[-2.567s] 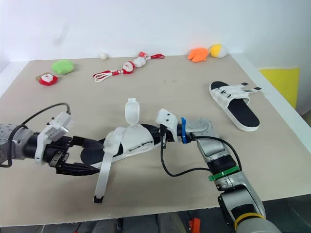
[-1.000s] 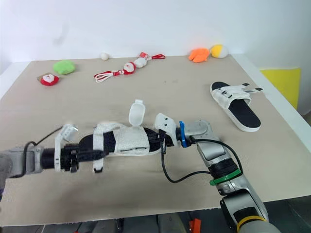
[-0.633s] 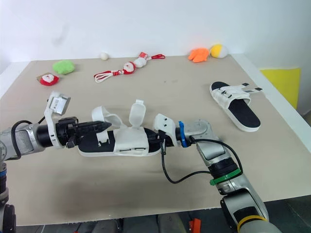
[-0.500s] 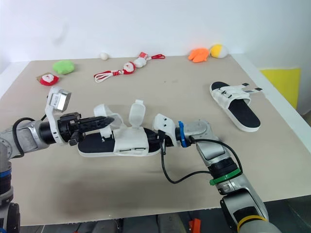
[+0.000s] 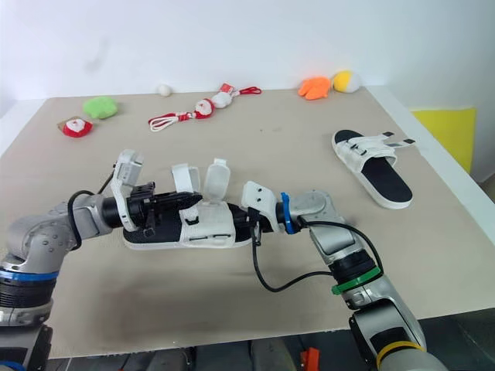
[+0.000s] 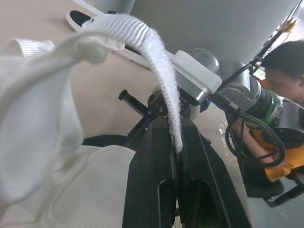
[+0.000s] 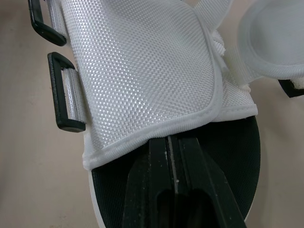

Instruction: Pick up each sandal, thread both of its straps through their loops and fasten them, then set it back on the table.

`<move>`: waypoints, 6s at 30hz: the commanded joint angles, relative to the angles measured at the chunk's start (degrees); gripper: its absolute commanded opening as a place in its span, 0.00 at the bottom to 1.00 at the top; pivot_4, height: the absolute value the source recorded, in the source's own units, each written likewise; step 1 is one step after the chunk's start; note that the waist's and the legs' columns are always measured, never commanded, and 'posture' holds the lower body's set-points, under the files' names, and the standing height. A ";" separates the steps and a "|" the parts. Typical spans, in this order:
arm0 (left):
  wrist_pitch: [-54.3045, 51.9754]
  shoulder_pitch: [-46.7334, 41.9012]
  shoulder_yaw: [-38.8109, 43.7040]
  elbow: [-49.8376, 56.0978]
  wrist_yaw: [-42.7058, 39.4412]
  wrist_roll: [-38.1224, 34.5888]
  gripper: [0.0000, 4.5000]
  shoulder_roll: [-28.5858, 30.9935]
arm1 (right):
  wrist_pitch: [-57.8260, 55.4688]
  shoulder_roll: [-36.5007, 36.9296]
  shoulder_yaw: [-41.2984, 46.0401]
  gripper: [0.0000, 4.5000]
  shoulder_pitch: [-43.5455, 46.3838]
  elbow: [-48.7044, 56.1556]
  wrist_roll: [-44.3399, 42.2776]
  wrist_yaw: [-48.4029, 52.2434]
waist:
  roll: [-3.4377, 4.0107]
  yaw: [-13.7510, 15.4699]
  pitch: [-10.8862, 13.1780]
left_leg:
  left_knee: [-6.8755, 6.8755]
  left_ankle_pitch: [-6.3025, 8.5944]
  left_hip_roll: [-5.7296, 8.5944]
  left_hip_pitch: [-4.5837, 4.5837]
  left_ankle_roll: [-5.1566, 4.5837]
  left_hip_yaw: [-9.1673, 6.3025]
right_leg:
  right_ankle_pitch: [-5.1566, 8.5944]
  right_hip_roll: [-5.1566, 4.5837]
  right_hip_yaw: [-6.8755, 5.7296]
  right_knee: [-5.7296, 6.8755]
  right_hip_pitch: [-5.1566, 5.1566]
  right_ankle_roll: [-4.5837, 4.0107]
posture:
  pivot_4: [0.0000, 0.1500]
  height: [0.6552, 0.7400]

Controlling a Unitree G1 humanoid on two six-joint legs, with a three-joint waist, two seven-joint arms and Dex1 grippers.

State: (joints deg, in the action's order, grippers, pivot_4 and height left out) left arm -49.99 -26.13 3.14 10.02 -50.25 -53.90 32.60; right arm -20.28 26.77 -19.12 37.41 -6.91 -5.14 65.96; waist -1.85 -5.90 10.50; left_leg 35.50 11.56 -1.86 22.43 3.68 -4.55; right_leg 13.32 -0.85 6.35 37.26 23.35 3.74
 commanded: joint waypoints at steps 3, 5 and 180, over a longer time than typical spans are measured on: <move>-3.32 0.80 0.61 2.42 0.85 -2.30 0.01 -0.67 | -1.06 -0.42 -1.34 0.00 -0.36 -0.22 1.07 -1.01 | 0.00 -0.01 0.00 | 0.01 0.00 0.00 0.00 0.00 0.00 | -0.01 0.01 0.00 0.00 0.00 0.02 | 1.00 1.00; -4.76 1.39 0.59 3.09 1.40 -2.59 0.01 -0.35 | -1.09 -0.49 -1.36 0.00 -0.44 -0.13 1.04 -1.06 | 0.00 -0.02 0.00 | 0.00 -0.01 -0.02 -0.01 -0.01 -0.01 | -0.02 0.02 0.00 0.00 0.00 0.03 | 1.00 1.00; 116.23 30.20 1.26 -9.49 17.57 76.66 0.99 12.92 | 1.83 -1.87 -2.71 0.00 2.17 -4.29 1.10 0.95 | 0.08 0.32 -0.07 | -0.12 0.16 -0.81 -0.05 0.08 1.24 | -0.11 0.48 0.69 -0.09 0.58 -0.95 | 1.00 1.00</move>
State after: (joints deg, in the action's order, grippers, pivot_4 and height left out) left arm 62.59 4.22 4.21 1.38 -35.15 21.08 45.56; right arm -17.95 24.75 -20.39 39.79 -10.75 -5.24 66.41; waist -1.77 -5.58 10.43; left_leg 35.38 11.72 -2.68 22.40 3.77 -3.27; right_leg 13.19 -0.36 7.06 37.17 23.95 2.82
